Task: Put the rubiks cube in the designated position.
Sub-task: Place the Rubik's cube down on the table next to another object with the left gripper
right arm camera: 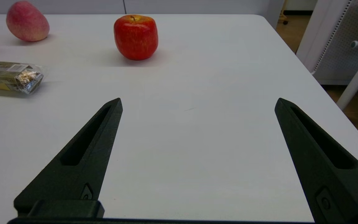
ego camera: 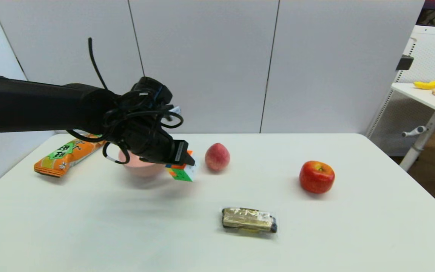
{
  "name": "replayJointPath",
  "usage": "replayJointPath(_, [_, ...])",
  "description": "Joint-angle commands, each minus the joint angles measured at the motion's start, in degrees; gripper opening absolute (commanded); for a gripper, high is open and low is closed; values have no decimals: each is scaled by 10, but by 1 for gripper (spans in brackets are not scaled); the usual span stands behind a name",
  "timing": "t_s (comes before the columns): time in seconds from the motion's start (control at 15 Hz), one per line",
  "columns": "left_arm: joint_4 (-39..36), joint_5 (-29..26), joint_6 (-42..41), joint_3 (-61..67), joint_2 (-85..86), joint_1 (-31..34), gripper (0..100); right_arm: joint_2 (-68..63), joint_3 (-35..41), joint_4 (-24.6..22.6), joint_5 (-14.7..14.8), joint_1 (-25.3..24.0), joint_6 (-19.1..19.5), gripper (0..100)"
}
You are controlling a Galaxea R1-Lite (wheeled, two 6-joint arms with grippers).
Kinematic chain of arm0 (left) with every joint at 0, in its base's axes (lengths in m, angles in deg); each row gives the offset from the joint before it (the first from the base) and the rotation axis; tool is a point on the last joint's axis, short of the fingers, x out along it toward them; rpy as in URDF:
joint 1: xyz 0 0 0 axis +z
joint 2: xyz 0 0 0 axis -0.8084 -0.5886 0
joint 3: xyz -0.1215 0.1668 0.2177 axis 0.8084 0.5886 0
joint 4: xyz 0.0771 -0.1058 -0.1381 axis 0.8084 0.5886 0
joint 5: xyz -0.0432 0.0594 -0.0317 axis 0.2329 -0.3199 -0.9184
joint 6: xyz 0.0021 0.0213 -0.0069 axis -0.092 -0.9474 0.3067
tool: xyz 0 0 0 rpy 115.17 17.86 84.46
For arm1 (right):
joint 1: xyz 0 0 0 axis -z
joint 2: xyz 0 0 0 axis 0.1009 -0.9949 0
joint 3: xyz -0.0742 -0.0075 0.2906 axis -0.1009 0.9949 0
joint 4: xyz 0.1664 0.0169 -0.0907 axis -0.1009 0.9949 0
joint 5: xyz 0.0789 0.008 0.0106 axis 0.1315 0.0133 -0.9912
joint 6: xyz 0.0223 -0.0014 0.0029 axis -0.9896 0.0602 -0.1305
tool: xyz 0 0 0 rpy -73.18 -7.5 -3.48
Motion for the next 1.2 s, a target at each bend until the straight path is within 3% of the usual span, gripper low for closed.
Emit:
replayJointPath(0.07, [2, 86, 18, -49, -49, -30, 0, -1, 0, 0, 0, 0, 0, 100])
replayJointPath(0.4, [2, 178, 17, -127, -114, -33, 0, -1, 0, 0, 0, 0, 0, 100])
replayJointPath(1.2, [1, 182, 15, -179, -161, -40, 0, -1, 0, 0, 0, 0, 0, 100])
